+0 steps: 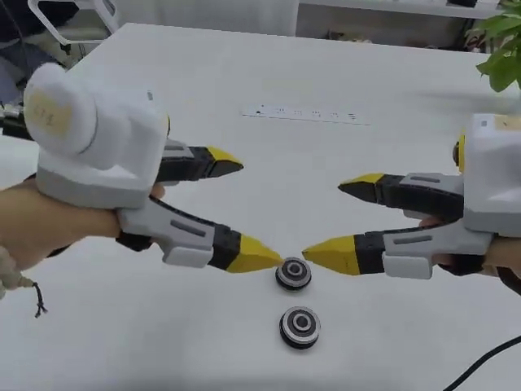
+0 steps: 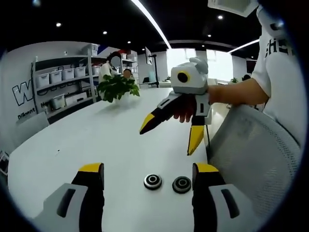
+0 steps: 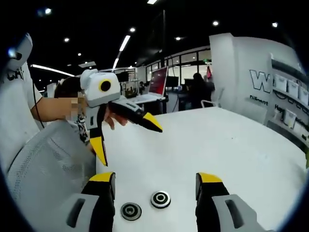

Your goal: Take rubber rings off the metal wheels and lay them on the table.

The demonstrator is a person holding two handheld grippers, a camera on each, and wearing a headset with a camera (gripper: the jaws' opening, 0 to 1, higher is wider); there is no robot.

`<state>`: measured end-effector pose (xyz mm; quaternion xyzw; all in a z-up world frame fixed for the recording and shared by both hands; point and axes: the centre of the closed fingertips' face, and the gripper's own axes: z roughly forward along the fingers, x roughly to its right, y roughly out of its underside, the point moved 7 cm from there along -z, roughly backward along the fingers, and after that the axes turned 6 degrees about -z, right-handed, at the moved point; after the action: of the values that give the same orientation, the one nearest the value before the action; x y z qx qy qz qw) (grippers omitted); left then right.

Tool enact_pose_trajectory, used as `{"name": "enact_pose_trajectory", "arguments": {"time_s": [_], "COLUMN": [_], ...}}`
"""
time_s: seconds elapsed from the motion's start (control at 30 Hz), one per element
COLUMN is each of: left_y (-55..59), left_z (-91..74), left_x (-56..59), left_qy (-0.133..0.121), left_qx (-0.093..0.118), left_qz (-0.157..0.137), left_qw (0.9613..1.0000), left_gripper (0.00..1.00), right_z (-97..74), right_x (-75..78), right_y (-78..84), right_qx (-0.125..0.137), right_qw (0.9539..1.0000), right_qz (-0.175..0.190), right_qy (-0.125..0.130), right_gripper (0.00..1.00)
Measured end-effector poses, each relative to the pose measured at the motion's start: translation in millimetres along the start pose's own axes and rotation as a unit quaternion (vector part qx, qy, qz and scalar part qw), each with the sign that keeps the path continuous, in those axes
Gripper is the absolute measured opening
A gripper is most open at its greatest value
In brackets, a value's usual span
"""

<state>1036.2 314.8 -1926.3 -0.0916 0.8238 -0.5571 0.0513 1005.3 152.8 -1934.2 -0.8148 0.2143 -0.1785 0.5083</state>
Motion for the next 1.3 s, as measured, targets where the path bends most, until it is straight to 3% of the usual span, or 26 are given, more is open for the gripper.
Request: {"name": "enact_pose_trajectory", "arguments": {"time_s": [0.13, 0.2, 0.3, 0.47, 0.53, 0.6, 0.8, 0.93, 1.1, 1.3], "left_y": [9.7, 16.3, 23.3, 28.1, 34.1, 39.1, 42.6, 48.4, 56.6, 67.5], "left_z": [1.0, 1.4, 3.7, 13.4, 18.8, 23.9, 33.3, 41.9, 52.5, 64.5], "left_x": [5.4, 6.5, 10.8, 17.6, 17.8, 21.3, 28.7, 35.8, 46.4, 57.2], "left_qy": [0.021, 0.024, 0.025, 0.026, 0.014, 0.019, 0.033, 0.044, 0.066, 0.081], "left_qx": [0.024, 0.014, -0.005, -0.011, -0.027, -0.039, -0.036, -0.045, -0.065, -0.079], "left_qz": [-0.04, -0.046, -0.035, -0.029, -0.009, -0.001, -0.008, -0.003, 0.021, 0.024], "left_qw": [0.9987, 0.9985, 0.999, 0.9992, 0.9995, 0.9991, 0.9988, 0.998, 0.9955, 0.9932], "left_gripper": [0.72, 0.71, 0.71, 0.68, 0.64, 0.63, 0.51, 0.48, 0.42, 0.36], "right_z": [0.4, 0.8, 1.7, 4.2, 4.7, 5.8, 11.8, 16.5, 20.0, 22.0], "right_x": [-6.3, -9.1, -13.8, -20.9, -24.4, -27.4, -39.3, -43.6, -43.2, -44.8], "right_y": [7.1, 12.0, 18.8, 29.8, 42.4, 52.1, 69.2, 76.7, 80.6, 86.4], "right_qx": [-0.005, -0.005, -0.014, -0.028, -0.054, -0.073, -0.105, -0.122, -0.125, -0.14], "right_qw": [0.9998, 0.9997, 0.9993, 0.998, 0.9958, 0.9939, 0.9873, 0.9845, 0.9846, 0.982], "right_qz": [-0.004, -0.002, -0.003, 0.006, 0.009, 0.007, 0.01, 0.002, -0.005, -0.011], "right_qy": [-0.017, -0.023, -0.034, -0.056, -0.073, -0.082, -0.119, -0.126, -0.122, -0.126], "right_gripper": [0.63, 0.62, 0.59, 0.54, 0.48, 0.45, 0.37, 0.34, 0.28, 0.27]}}
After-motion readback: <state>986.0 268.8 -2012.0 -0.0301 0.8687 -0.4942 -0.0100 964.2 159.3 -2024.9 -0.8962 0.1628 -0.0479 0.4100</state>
